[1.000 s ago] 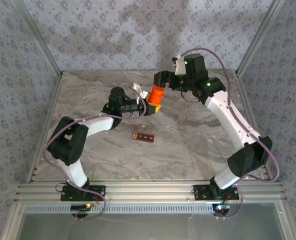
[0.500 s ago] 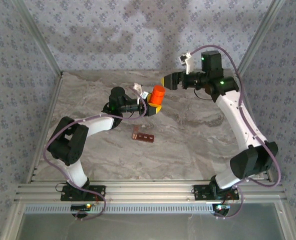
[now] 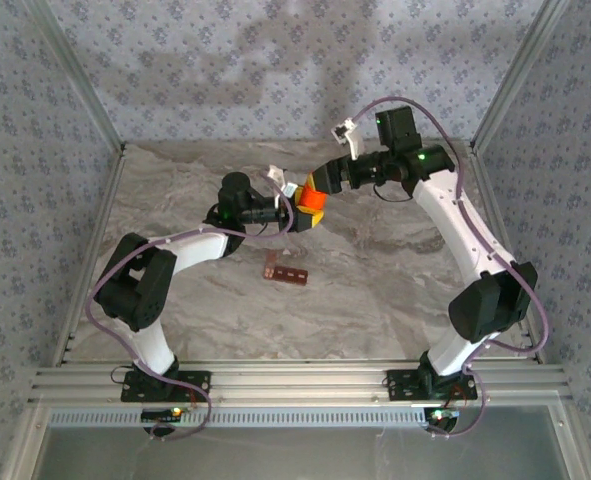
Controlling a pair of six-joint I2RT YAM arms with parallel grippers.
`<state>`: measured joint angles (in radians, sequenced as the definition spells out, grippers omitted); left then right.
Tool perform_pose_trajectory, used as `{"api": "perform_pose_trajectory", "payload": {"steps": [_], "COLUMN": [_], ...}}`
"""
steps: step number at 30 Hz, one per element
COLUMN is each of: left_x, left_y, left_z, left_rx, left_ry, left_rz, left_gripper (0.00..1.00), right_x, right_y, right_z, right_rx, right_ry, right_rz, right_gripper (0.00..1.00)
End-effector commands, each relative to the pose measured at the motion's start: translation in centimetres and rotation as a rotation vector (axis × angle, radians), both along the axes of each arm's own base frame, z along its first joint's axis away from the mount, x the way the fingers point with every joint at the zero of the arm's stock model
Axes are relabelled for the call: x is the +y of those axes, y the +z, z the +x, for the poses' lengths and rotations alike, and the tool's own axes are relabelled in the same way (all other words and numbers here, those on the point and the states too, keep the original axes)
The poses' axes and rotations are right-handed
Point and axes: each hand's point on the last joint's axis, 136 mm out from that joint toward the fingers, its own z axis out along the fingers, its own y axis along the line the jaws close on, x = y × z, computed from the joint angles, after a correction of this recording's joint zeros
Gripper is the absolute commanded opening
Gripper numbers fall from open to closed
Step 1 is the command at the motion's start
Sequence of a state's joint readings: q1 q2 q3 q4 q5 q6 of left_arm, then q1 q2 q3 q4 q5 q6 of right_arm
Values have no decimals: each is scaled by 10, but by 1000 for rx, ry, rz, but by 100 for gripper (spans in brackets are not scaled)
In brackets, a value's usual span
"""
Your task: Sort the pills into containers
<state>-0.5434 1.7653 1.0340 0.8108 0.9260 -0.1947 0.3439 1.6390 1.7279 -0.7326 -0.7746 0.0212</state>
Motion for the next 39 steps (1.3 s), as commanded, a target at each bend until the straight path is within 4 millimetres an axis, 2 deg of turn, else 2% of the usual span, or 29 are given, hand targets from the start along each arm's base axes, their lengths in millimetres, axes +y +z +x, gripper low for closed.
{"api": "perform_pose_trajectory", "payload": {"steps": [1,12,21,28,33,39], "left_x": [-1,-2,0,-1,-7,-7], "left_y": [33,34,38,38,33,32], "left_z": [-8,-8,-9,-8,-10,-9], "left_rx": [-83,-79,-101,-126,-132,-134], "left_ry": [-29,-29,-21,7,2,14], "left_rz": [-46,-44,-32,-11,15,16], "left_gripper": [0,0,0,0,0,0], "right_x": [0,5,4,2,11,17], "right_y": [5,-6,-26,-53,-68,-77], "right_z": [-3,-6,-11,-6,-12,-19], "right_rx": [-18,2,54,228,307,338], "right_ry": [17,20,-27,-230,-373,-414], "right_rz": [-10,-42,-141,-182,-193,-165], "right_gripper": [77,46,38,35,35,35]}}
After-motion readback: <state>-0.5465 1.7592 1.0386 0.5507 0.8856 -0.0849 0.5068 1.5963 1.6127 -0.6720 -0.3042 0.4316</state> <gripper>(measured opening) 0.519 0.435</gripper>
